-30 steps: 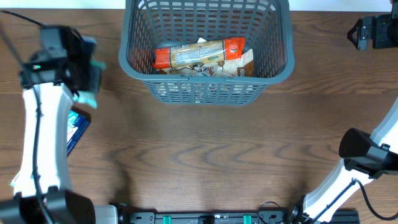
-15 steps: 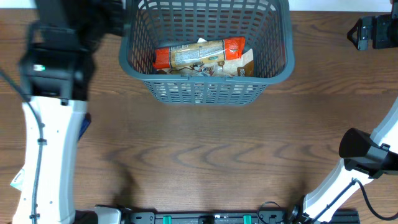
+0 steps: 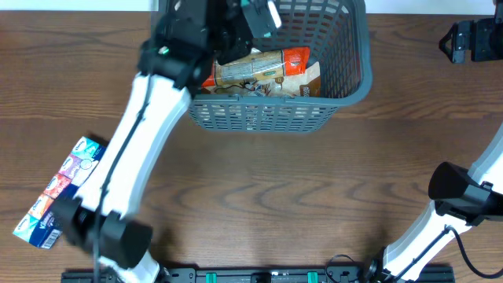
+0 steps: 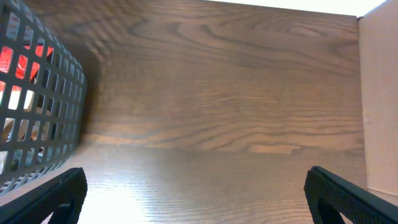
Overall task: Pack container
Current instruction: 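Carry the tissue pack into the basket and open the left gripper, then withdraw the left arm over the blue-and-white tissue box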
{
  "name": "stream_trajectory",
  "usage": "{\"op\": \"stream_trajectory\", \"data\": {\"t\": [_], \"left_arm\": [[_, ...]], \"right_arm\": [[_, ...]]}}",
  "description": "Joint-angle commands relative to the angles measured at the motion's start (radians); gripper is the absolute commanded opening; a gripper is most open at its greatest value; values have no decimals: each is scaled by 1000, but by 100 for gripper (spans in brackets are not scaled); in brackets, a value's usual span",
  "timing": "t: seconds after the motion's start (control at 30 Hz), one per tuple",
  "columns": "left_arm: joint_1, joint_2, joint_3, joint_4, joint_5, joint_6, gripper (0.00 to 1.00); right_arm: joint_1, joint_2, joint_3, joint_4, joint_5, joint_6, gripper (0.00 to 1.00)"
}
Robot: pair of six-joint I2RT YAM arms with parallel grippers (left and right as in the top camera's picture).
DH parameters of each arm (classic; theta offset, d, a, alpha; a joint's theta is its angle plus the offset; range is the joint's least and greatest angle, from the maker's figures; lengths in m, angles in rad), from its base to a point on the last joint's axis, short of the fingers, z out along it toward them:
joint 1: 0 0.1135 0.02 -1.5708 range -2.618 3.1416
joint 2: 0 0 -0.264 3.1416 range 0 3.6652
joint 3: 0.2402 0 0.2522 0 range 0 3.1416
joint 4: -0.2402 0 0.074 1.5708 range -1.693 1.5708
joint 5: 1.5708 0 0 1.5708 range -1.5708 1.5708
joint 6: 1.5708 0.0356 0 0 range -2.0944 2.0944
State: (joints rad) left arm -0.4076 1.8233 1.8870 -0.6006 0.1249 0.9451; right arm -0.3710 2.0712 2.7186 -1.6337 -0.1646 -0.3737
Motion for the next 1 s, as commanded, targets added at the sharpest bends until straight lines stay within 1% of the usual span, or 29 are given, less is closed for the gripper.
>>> {"op": "stream_trajectory", "data": {"t": [0.0, 0.3, 0.43, 0.47, 0.5, 0.53, 0.63, 0.7, 0.83, 0.97], "left_arm": [[10, 64, 15, 3, -1, 56, 6], [22, 246, 15, -39, -2, 47, 6], [30, 259, 15, -48, -2, 29, 7], [32, 258, 15, -47, -2, 19, 23], [34, 253, 15, -48, -5, 10, 53], [36, 246, 15, -48, -11, -7, 68], [38, 214, 15, -49, -21, -59, 72], [38, 180, 15, -50, -43, -72, 76], [38, 73, 15, -53, -114, -73, 78], [38, -72, 15, -66, -195, -106, 79]], "right_arm": [[-2, 1, 1, -4, -8, -9, 99], [-2, 1, 1, -8, -8, -9, 99], [-2, 1, 1, -11, -8, -9, 99], [-2, 1, 1, -12, -8, -9, 99], [-2, 1, 1, -13, -8, -9, 99], [-2, 1, 1, -14, -8, -9, 99], [-2, 1, 1, -17, -8, -9, 99], [-2, 1, 1, -16, -8, -9, 99], [-2, 1, 1, -16, -8, -9, 99], [-2, 1, 1, -15, -8, -9, 99]]}}
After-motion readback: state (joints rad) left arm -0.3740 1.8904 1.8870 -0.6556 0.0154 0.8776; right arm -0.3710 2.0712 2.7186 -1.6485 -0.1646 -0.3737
